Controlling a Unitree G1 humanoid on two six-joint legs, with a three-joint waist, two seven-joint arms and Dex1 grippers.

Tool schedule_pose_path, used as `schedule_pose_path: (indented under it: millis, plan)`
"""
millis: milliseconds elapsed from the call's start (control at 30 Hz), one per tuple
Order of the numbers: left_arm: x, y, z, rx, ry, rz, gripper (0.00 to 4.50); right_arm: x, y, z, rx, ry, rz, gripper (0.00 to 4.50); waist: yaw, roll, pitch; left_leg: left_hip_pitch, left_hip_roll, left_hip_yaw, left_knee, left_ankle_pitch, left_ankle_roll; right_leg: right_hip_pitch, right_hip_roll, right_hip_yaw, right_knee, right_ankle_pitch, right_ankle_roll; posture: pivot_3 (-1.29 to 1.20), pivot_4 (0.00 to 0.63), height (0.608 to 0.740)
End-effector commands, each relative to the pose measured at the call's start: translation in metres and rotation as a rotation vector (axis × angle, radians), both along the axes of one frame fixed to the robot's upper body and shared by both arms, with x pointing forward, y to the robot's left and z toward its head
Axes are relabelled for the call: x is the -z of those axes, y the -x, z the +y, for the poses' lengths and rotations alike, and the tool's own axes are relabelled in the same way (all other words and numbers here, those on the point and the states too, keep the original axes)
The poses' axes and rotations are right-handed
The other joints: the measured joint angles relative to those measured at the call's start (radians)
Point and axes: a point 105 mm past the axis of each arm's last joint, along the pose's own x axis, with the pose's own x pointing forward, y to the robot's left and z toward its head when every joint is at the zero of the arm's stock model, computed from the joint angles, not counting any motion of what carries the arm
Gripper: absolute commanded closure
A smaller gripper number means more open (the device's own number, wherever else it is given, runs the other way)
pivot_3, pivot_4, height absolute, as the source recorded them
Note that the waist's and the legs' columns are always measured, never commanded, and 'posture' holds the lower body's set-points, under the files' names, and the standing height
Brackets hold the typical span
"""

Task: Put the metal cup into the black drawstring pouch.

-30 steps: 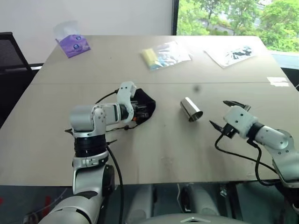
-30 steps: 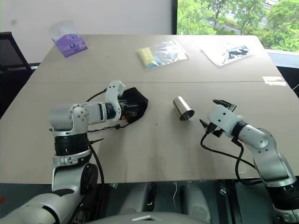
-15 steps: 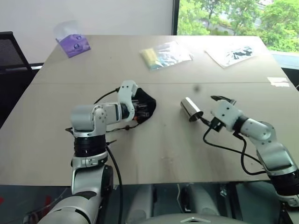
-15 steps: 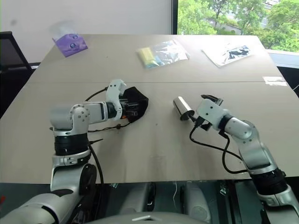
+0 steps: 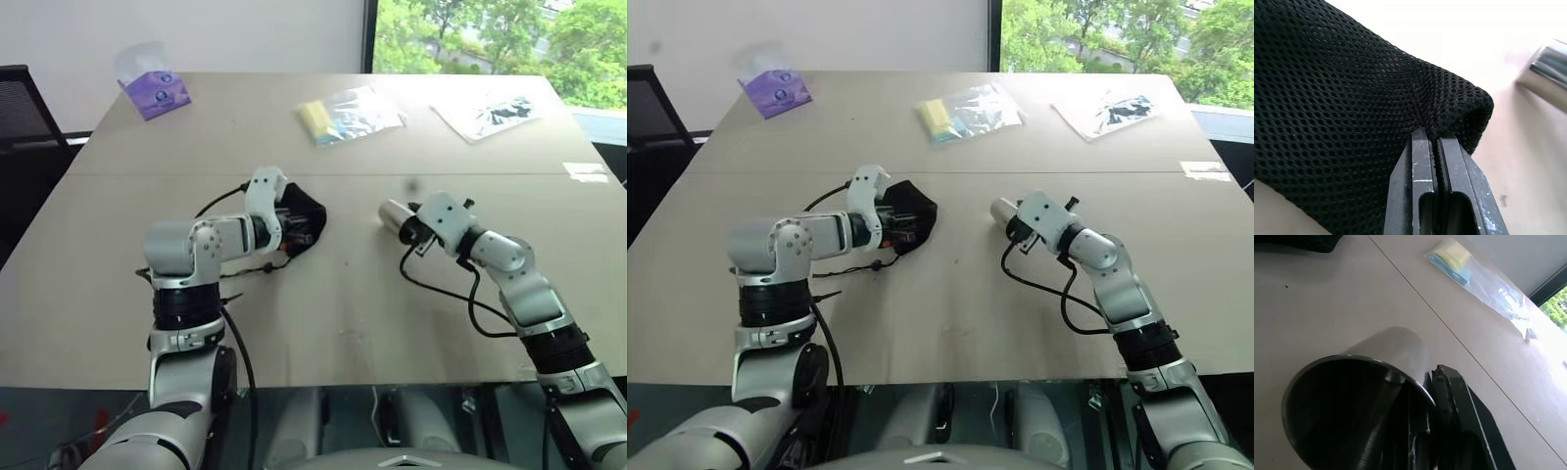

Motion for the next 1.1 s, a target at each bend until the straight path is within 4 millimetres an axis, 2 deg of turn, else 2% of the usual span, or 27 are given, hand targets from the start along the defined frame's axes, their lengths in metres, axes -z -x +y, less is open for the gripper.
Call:
schedule_pose_path:
  millis: [33,167,300,500,633,833,933,1100]
  plan:
    - [-0.014,0.002,-0.001,0.011,0.007,-0.054,4.5,-0.019,0.004,0.005,-0.043,-0.05,-0.047,4.47,-0.002,0.0,0.0,0.0,0.0,0.0,0.0,0.0,0.0,0.0,0.0,0.0,0.0,0.0,0.0,0.0,0.15,0.74]
    - [-0.017,0.002,-0.004,0.011,0.081,-0.037,4.5,-0.025,0.012,0.004,-0.053,-0.114,-0.022,4.47,-0.001,0.0,0.0,0.0,0.0,0.0,0.0,0.0,0.0,0.0,0.0,0.0,0.0,0.0,0.0,0.0,0.15,0.74]
    - [-0.023,0.0,-0.005,0.017,0.15,-0.049,4.5,-0.034,0.031,0.007,-0.103,-0.214,0.035,4.47,0.0,0.0,0.0,0.0,0.0,0.0,0.0,0.0,0.0,0.0,-0.001,0.0,0.0,0.0,0.0,0.0,0.15,0.74]
    - [-0.02,-0.004,-0.004,-0.002,0.195,-0.008,4.5,-0.038,0.06,0.024,-0.223,-0.347,0.153,4.47,-0.001,0.0,0.0,0.0,0.0,0.0,0.0,0.0,0.0,0.0,0.0,0.0,0.0,0.0,0.0,0.0,0.15,0.74]
    - [-0.021,-0.005,-0.006,0.003,0.25,0.025,4.5,-0.035,0.069,0.037,-0.276,-0.386,0.206,4.47,-0.001,0.0,0.0,0.0,0.0,0.0,0.0,0.0,0.0,0.0,0.0,0.0,0.0,0.0,0.0,0.0,0.15,0.74]
    - [-0.021,-0.008,-0.004,-0.019,0.318,0.074,4.5,-0.03,0.069,0.056,-0.325,-0.409,0.233,4.47,-0.002,0.0,0.0,0.0,0.0,0.0,0.0,0.0,0.0,0.0,0.0,0.0,0.0,0.0,0.0,0.0,0.15,0.74]
    - [-0.02,-0.009,-0.007,-0.016,0.339,0.091,4.5,-0.03,0.063,0.068,-0.348,-0.421,0.234,4.47,-0.002,0.0,0.0,0.0,0.0,0.0,0.0,0.0,0.0,0.0,0.0,0.0,0.0,0.0,0.0,0.0,0.15,0.74]
    - [-0.02,-0.008,-0.008,0.013,0.309,0.088,4.5,-0.034,0.049,0.074,-0.329,-0.472,0.205,4.47,-0.001,0.0,0.0,0.0,0.0,0.0,0.0,0.0,0.0,0.0,0.0,-0.001,0.0,0.0,0.0,0.0,0.15,0.74]
